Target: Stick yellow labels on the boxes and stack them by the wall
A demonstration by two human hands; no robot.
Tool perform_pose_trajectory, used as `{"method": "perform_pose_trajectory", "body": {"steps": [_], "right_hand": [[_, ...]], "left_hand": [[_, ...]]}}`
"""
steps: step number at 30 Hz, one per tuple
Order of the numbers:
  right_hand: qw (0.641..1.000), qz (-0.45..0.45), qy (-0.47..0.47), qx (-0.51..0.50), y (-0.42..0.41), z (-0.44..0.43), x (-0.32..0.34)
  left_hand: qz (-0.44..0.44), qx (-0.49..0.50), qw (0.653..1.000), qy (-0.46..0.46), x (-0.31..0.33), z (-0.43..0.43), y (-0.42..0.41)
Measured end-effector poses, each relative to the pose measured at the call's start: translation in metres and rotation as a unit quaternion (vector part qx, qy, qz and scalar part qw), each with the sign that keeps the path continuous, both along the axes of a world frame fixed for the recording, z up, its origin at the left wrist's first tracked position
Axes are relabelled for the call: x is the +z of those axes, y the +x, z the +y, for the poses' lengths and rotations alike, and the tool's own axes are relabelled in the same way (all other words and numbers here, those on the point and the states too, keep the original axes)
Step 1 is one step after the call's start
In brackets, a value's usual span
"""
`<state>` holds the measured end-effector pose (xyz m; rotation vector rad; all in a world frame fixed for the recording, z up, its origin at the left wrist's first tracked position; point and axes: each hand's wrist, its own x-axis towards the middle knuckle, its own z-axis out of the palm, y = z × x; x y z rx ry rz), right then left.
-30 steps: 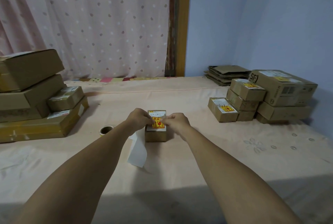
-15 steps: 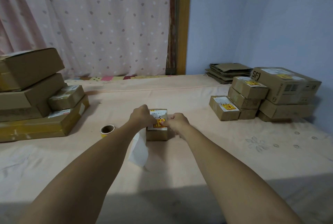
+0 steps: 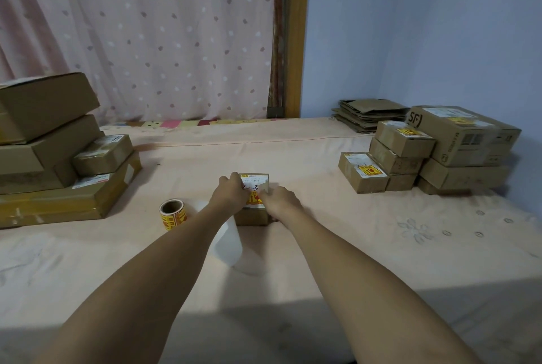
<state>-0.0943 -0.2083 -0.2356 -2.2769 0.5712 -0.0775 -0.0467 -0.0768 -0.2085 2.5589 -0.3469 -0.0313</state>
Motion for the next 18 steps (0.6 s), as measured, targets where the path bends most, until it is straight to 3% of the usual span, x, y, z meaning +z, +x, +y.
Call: {"method": "perform_pose_trajectory", "body": {"steps": [8,13,18], "right_hand": [[1.000,0.001,0.025,0.019,-0.002,0.002,-0.002],[0.994,-0.051,0.087,0.051,-0.012,-0.010,-0.002],[0.979,-0.125,0.162,-0.008,-0.024,-0.033,0.009]], "left_hand": [[0.100,0.019,0.994,-0.042,0.017,0.008,0.006],[0.105,0.054,0.978,-0.175,0.012,0.009,0.004],[0.063,0.057,0.958,-0.273,0.018,-0.002,0.001]]}}
